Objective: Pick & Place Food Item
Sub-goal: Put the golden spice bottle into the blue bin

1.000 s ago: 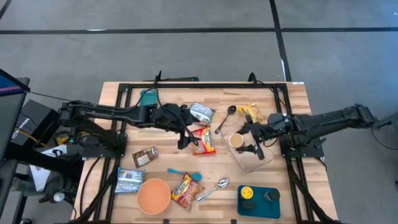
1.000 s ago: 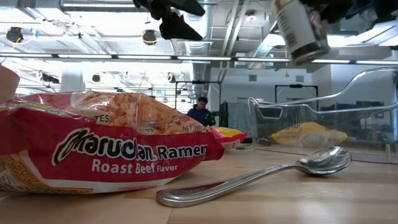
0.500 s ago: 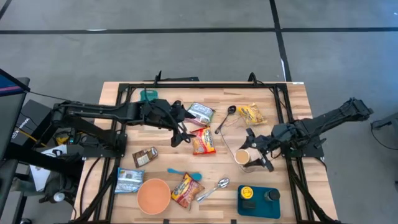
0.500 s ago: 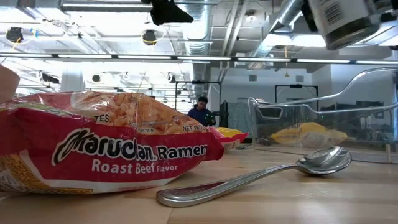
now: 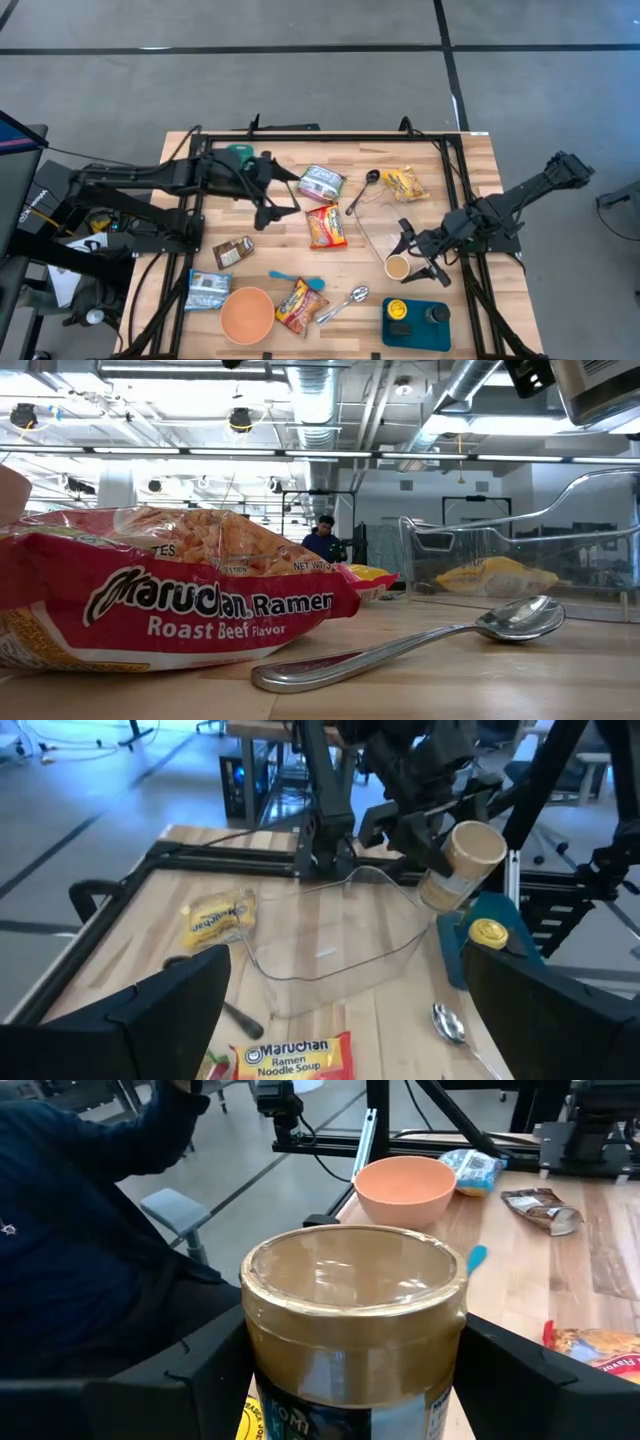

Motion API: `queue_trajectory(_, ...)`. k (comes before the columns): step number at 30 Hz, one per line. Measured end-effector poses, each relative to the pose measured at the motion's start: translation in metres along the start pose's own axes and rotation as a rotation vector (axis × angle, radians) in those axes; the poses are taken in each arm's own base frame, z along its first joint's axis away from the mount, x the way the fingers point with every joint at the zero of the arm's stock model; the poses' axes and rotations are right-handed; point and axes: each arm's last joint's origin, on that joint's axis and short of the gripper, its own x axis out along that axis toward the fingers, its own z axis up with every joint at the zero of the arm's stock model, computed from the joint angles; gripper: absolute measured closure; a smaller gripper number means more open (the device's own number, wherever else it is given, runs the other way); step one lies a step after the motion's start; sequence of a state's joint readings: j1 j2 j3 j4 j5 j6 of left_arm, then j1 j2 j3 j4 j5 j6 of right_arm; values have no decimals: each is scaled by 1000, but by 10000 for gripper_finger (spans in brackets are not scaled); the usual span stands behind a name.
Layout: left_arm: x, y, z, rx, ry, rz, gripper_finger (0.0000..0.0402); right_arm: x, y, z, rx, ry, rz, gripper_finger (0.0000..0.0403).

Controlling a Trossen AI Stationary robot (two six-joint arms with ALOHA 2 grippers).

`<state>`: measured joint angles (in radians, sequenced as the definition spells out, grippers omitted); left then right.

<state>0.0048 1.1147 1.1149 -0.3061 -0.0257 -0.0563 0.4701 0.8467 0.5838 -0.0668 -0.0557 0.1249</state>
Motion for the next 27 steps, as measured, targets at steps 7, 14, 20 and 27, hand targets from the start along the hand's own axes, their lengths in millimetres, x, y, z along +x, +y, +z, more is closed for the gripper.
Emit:
queue_trajectory(7, -27, 1, 4, 1, -23, -1, 9, 0, 4, -1, -6, 5, 11, 124)
queue_trajectory(14, -38, 3, -9, 51, -11, 37, 9, 0, 4, -1, -7, 4, 12, 124)
queue_trajectory(20, -39, 8, -40, 51, -20, 160, 9, 0, 4, -1, -7, 4, 12, 124)
queue_trajectory(27, -50, 11, -69, 39, -113, 170, 9, 0, 4, -1, -7, 4, 12, 124)
